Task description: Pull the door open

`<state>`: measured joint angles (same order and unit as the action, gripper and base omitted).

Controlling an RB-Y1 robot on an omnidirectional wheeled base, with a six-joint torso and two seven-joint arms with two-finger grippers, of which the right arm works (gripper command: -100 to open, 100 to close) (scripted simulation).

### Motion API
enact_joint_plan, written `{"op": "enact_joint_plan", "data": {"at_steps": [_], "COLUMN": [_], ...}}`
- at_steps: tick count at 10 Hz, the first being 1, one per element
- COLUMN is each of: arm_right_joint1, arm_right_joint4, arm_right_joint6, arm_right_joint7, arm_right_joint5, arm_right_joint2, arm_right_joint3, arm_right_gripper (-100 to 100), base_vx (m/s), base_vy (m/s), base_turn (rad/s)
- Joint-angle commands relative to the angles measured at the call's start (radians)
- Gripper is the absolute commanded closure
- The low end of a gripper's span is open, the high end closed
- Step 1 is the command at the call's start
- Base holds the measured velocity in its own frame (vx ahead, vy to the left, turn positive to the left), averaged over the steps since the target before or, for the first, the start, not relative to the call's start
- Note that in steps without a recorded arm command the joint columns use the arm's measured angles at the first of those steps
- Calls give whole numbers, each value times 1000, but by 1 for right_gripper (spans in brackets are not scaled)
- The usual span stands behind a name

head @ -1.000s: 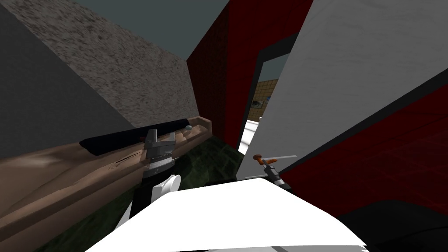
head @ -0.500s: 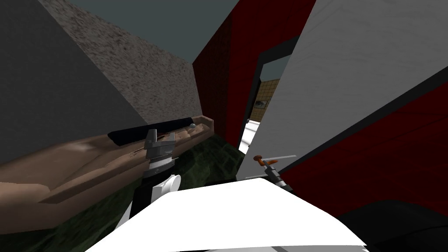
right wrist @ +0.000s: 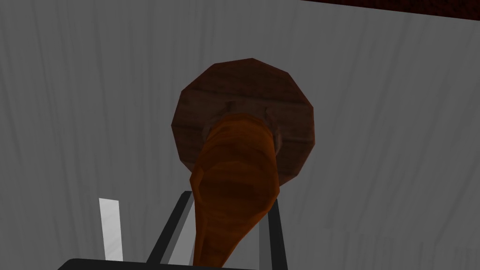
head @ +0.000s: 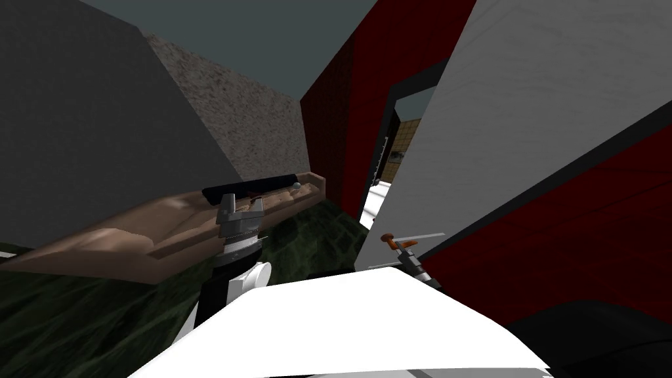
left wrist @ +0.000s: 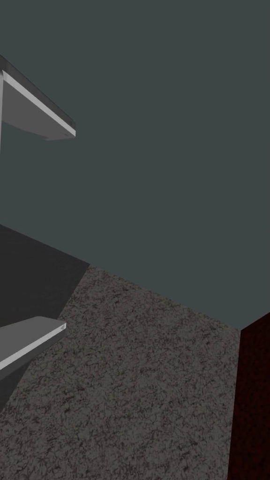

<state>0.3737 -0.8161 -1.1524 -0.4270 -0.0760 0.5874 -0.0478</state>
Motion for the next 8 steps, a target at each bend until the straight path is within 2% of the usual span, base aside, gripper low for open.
{"op": "enact_joint_plan", "data": {"at_steps": [1, 4, 5, 8], "arm_right_joint1": [-3, -6, -5, -10], "arm_right_joint4": [13, 28, 21, 42], "arm_right_joint6": [-14, -30, -23, -43], "arm_right_joint7": [-2, -7, -7, -12], "arm_right_joint5": [-1, 1, 3, 5], "arm_right_joint2": [8, 13, 8, 13], "arm_right_joint3": [2, 0, -4, -9], "arm_right_gripper": [100, 100, 100, 100], "base_vx": [-215, -187, -77, -175], "base_vy": [-67, -44, -17, -48], "base_turn": [146, 115, 23, 143]}}
